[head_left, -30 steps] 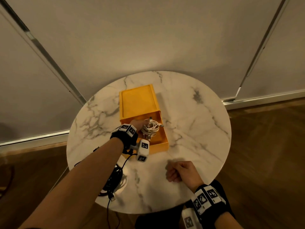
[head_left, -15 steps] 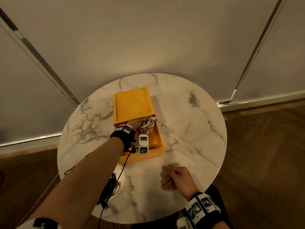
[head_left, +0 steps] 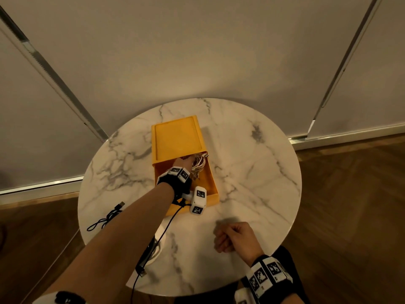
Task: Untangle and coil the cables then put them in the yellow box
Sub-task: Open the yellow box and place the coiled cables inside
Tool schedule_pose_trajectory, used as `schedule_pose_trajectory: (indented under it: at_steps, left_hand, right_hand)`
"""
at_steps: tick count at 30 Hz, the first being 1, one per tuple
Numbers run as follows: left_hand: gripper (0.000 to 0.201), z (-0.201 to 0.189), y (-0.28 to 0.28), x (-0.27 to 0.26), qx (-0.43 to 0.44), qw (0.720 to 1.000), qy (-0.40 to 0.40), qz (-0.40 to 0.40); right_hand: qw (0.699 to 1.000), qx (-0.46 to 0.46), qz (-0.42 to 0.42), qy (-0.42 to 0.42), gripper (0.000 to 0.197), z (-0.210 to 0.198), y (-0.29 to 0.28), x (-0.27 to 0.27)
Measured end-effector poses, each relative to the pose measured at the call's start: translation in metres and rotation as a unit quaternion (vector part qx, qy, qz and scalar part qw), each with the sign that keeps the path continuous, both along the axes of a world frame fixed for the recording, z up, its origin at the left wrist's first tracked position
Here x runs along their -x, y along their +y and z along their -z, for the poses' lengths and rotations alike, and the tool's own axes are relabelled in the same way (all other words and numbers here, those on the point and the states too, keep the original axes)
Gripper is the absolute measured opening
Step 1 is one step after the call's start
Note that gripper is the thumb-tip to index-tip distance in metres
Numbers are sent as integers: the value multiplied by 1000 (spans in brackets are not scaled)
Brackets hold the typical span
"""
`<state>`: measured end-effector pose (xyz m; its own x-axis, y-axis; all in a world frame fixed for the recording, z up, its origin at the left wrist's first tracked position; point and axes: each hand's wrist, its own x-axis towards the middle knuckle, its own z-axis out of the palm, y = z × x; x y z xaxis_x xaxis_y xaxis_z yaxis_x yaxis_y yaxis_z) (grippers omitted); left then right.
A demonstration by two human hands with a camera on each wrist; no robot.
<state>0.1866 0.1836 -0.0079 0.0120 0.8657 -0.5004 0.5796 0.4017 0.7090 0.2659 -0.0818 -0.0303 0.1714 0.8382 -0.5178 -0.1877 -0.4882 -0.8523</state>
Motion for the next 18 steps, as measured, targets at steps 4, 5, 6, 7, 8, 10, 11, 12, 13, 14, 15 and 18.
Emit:
schedule_pose_trajectory:
  at_steps: [4,5,6,7,8,10,11,12,13,14,15,18]
  left_hand:
    - [87,1,-5,6,-12,998,56,16]
    - [91,3,-6,9,-17,997,67,33]
    - [96,3,-9,12,-31,994,87,63]
    - [97,5,-10,15,-50,987,114,97]
    - [93,6,-12,17,-66,979,145,131]
    - [80,6,-12,17,-93,967,178,156]
    - [74,3,-12,15,-103,966,178,155]
    - [70,1,-13,14,-113,967,173,150]
    - [67,0,-13,12,-117,969,163,141]
    - [67,-1,-14,10,-122,971,155,138]
    - [68,0,-14,9,-119,971,151,139]
    - [83,3,-12,10,-101,970,161,152]
  right_hand:
    - [1000,-4,4,-2,36,1,1,1]
    - [1000,-4,5,-2,35,1,1,1]
    - [1000,-4,6,-2,35,1,1,1]
    - [1000,-2,7,-3,35,1,1,1]
    - [1000,-1,8,-2,34,1,1,2]
    - [1000,2,10,0,35,-2,1,4]
    - [1000,3,10,-1,36,-4,1,4]
    - [1000,4,10,-1,36,-5,1,4]
    - [1000,4,10,-2,36,-6,2,4]
    - [1000,5,11,-5,37,-6,2,3]
    - [1000,7,12,-7,37,-6,3,3]
    - [1000,21,15,-16,36,-6,4,4]
